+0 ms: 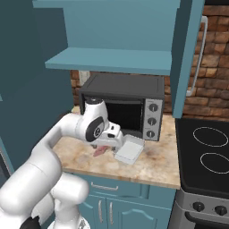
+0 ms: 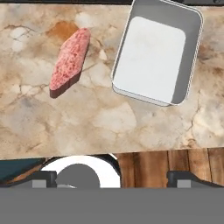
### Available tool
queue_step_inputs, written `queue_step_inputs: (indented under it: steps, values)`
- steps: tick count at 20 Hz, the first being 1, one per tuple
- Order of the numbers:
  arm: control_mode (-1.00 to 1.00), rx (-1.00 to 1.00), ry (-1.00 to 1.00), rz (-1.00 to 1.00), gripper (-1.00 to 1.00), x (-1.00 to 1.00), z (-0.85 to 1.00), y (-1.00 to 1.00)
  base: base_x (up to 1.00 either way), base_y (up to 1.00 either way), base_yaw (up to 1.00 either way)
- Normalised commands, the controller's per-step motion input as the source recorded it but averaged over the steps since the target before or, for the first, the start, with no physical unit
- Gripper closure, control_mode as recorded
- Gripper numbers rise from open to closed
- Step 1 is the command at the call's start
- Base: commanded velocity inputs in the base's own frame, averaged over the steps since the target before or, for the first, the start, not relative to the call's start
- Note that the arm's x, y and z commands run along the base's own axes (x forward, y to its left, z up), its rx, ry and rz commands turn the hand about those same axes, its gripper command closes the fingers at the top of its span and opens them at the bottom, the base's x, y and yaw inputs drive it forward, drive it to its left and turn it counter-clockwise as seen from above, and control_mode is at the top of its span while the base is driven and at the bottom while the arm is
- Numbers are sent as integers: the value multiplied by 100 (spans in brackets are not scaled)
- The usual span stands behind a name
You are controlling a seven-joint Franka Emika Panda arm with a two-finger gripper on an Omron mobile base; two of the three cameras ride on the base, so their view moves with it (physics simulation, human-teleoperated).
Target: Retrieve the tupperware from the cabinet, then place the raw meat into the tupperware to avoid contamination.
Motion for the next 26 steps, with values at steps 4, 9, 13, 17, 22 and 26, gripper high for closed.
queue_step_inputs:
  steps: [4,9,13,17,22,26]
  values:
    - [-100,8,-2,-30,-100,1,-1,45,0,0,0]
    - [-100,9,-4,-20,-100,12,-21,50,0,0,0]
    - [-100,6,-1,-12,-100,20,-27,39,0,0,0]
    - [-100,1,-2,-2,-100,23,-17,11,0,0,0]
    - [-100,0,0,0,-100,25,-13,0,0,0,0]
    - [-100,0,0,0,-100,24,-17,0,0,0,0]
